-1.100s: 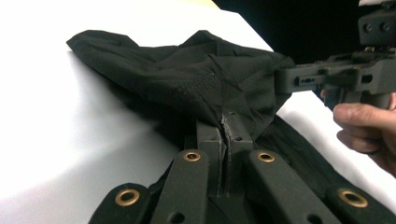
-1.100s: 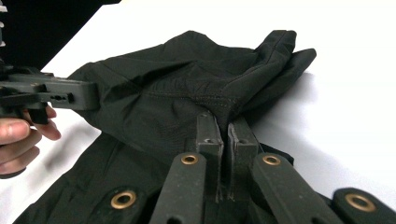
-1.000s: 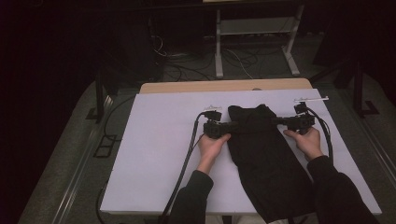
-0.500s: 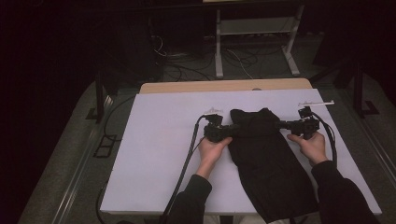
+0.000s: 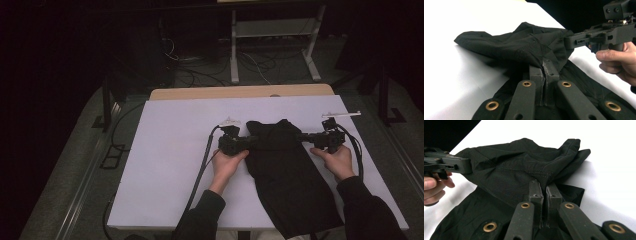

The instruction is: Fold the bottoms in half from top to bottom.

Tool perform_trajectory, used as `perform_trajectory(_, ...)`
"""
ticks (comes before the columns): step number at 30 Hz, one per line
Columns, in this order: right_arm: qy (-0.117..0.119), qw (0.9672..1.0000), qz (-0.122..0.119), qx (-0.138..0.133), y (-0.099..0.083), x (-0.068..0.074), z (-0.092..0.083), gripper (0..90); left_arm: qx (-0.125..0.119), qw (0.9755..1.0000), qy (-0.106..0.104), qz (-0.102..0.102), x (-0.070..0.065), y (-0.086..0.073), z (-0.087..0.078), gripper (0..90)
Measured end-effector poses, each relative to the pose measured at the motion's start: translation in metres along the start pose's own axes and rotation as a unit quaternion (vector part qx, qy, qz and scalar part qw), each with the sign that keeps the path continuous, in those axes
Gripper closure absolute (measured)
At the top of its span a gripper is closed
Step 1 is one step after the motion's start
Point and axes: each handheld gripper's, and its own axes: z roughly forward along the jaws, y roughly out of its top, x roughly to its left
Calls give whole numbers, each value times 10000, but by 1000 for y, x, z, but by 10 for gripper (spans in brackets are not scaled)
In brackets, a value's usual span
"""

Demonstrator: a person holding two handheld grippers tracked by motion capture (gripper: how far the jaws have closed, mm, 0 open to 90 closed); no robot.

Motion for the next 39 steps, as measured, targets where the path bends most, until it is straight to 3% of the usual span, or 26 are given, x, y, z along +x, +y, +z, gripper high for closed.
perform_trajectory(13, 129, 9999, -27, 60, -8, 7, -14, 846, -57, 9996, -243, 136, -16, -7, -11, 870)
perform_trajectory(20, 203, 9997, -29, 145, -15, 9, -23, 845, 65, 9988, -412, 255, -27, -12, -15, 871)
perform_trajectory(27, 233, 9996, -20, 181, -20, 11, -30, 845, 123, 9987, -447, 226, -34, -18, -19, 871)
perform_trajectory(39, 92, 9990, 37, 436, -33, 11, -36, 843, 197, 9981, -398, 418, -46, -38, -16, 871)
